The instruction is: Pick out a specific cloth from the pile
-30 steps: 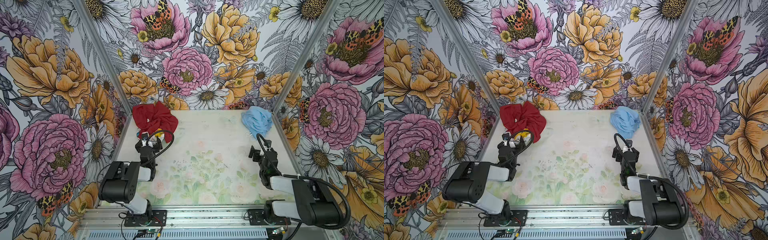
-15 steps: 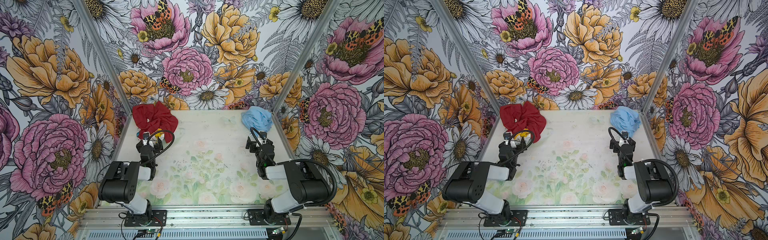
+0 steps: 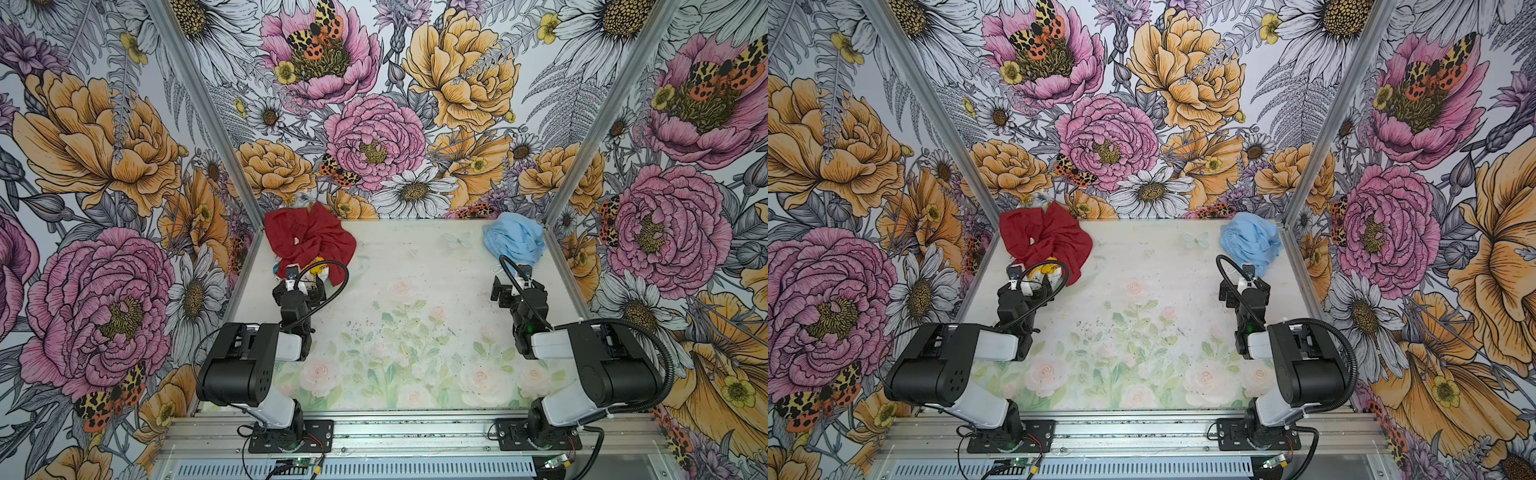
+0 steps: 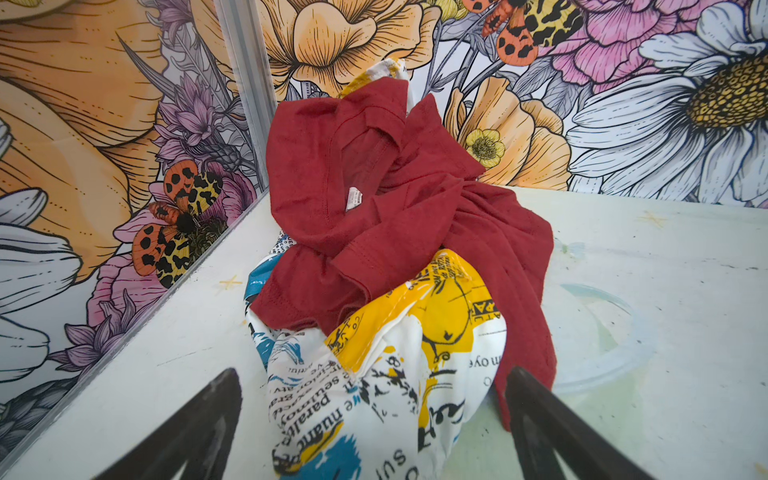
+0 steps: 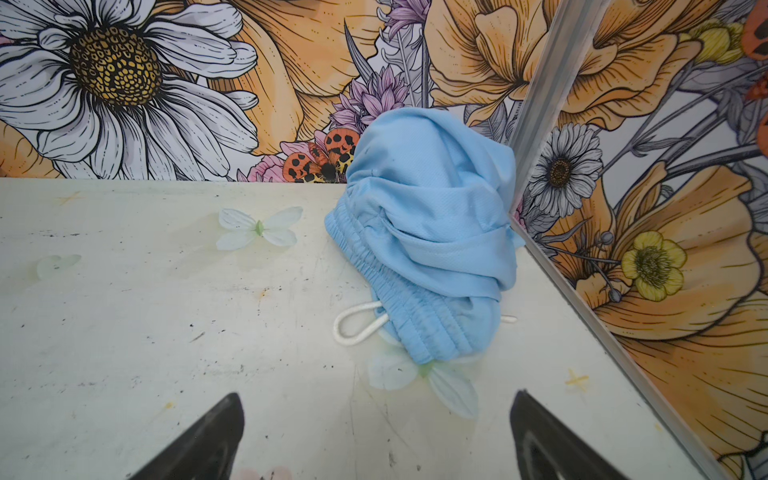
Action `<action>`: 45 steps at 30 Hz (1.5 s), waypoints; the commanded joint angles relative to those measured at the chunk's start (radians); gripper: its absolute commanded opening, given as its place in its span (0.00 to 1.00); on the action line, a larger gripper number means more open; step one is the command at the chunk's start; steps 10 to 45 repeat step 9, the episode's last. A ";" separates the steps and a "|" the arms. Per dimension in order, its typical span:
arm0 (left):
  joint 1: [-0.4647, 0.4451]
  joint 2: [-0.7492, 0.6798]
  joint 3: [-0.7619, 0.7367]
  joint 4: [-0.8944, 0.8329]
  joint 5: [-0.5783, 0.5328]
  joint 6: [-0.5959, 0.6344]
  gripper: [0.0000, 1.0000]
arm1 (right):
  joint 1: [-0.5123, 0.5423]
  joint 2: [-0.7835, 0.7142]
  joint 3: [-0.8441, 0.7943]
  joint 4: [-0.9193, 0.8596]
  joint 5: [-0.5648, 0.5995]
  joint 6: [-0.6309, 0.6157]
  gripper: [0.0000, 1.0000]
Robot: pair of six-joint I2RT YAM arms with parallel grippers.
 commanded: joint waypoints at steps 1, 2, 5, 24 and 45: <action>0.008 -0.010 0.012 -0.002 0.028 0.009 0.99 | -0.003 -0.013 -0.009 0.020 -0.011 -0.009 0.99; 0.008 -0.010 0.013 -0.002 0.029 0.009 0.99 | -0.003 -0.013 -0.009 0.020 -0.012 -0.010 1.00; 0.004 -0.010 0.009 0.004 0.028 0.015 0.99 | -0.002 -0.015 -0.013 0.025 -0.006 -0.008 0.99; -0.026 -0.003 -0.061 0.152 -0.016 0.037 0.99 | -0.082 -0.002 -0.166 0.316 0.090 0.140 0.99; -0.026 -0.003 -0.061 0.152 -0.016 0.037 0.99 | -0.082 -0.002 -0.166 0.316 0.090 0.140 0.99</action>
